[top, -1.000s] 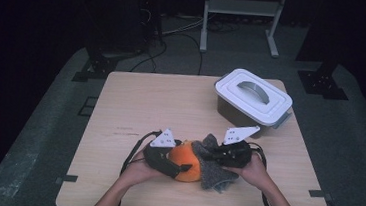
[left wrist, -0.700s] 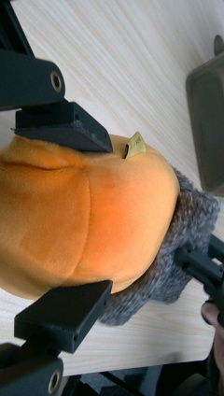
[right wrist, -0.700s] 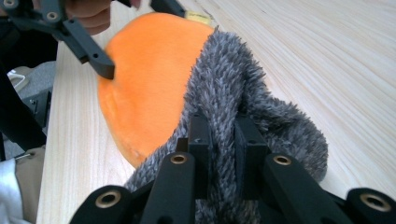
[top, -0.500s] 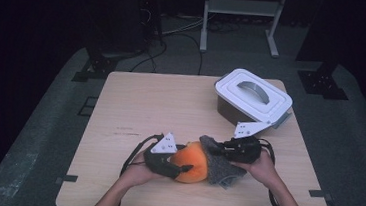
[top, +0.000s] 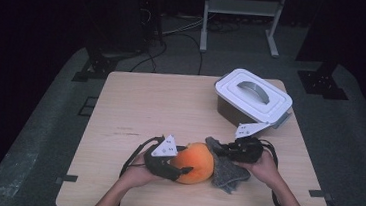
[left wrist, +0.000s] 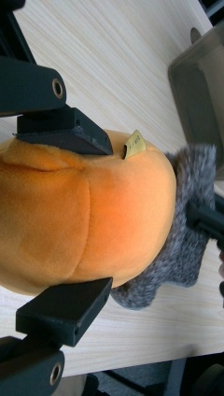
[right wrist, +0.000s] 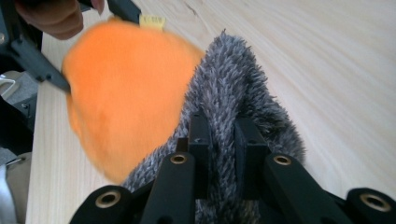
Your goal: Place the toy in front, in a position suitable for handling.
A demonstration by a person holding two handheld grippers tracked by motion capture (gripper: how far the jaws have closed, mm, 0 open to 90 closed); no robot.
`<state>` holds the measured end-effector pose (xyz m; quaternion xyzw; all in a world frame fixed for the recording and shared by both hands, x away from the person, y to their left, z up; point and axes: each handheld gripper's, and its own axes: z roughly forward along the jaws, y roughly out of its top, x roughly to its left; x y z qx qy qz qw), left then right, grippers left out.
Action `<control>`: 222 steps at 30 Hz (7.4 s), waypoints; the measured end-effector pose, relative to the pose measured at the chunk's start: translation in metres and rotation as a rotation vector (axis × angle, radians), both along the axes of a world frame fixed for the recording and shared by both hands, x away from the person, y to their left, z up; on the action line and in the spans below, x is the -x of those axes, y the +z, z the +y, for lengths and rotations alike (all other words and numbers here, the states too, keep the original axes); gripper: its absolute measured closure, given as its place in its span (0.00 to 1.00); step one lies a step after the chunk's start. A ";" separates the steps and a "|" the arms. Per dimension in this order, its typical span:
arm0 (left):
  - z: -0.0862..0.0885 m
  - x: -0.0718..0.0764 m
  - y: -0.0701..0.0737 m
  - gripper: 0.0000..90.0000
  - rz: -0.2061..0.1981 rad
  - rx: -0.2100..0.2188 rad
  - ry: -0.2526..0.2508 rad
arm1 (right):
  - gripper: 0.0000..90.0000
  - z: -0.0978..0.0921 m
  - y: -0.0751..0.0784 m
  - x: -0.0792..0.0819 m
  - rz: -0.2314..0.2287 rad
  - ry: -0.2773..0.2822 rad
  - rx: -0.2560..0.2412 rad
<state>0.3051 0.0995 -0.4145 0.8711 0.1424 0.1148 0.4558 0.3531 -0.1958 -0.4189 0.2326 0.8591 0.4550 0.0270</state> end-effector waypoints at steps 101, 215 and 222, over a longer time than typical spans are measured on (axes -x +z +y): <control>-0.005 -0.012 -0.001 0.52 0.102 0.078 0.096 | 0.88 0.049 0.045 0.038 -0.253 0.161 0.072; 0.010 -0.006 0.003 0.43 0.129 0.058 -0.060 | 0.87 0.032 0.030 0.026 -0.082 0.165 0.002; 0.013 -0.011 0.004 0.43 0.107 0.050 -0.003 | 0.87 0.025 0.024 0.033 -0.079 0.150 -0.023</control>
